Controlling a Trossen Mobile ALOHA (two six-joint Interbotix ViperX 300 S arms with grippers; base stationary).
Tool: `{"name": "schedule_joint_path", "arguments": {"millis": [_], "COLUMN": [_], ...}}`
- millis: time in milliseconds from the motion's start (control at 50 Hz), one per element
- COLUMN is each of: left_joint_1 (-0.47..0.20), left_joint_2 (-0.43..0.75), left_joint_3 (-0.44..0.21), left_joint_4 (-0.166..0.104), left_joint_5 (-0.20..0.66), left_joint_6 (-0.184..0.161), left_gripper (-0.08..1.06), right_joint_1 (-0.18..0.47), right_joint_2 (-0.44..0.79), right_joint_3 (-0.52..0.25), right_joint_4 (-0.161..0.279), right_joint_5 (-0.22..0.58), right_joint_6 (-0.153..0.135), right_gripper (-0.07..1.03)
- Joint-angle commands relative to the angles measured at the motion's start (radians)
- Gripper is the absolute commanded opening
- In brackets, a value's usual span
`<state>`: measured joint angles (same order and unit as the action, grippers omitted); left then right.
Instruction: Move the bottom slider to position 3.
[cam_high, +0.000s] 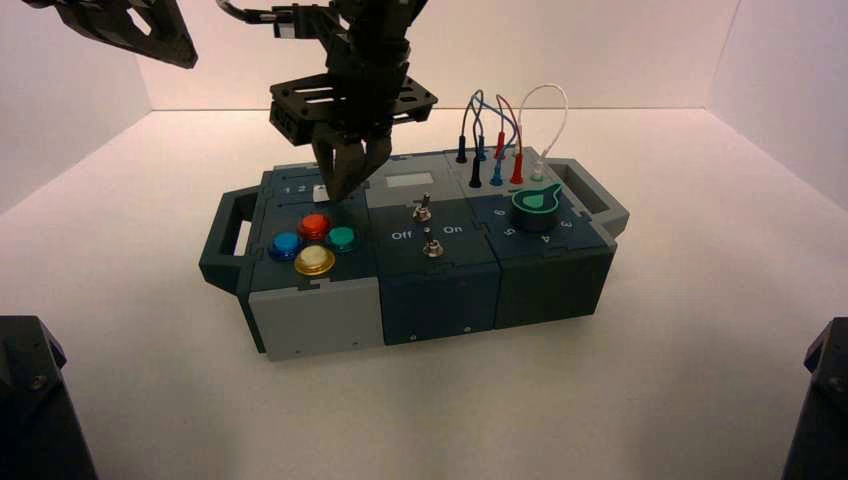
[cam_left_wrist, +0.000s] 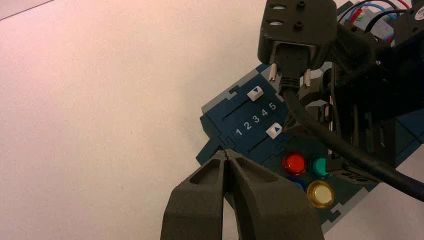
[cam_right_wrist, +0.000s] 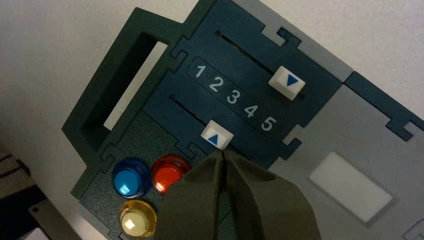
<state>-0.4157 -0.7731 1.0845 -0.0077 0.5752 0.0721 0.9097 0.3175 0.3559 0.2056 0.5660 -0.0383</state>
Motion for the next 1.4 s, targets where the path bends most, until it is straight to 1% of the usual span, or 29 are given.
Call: {"name": "schedule_joint_path", "arguments": {"millis": [20, 1220, 1400], "left_joint_1": [-0.003, -0.003, -0.003], "left_joint_2": [0.000, 0.000, 0.000], "left_joint_3": [-0.015, -0.015, -0.014], "left_joint_4": [0.002, 0.003, 0.006], "left_joint_5": [-0.005, -0.005, -0.005], "left_joint_6": [0.005, 0.006, 0.006], "left_gripper": [-0.03, -0.03, -0.03], "right_joint_1": [-0.005, -0.003, -0.021], "right_joint_2": [-0.015, -0.008, -0.026], "right_joint_3": [-0.034, -0.055, -0.040], "right_joint_4": [-0.002, 0.000, -0.003], "right_joint_5": [-0.005, 0.002, 0.005], "right_joint_6": [-0.002, 0.000, 0.000], "right_gripper": [-0.02, -0.03, -0.02]}}
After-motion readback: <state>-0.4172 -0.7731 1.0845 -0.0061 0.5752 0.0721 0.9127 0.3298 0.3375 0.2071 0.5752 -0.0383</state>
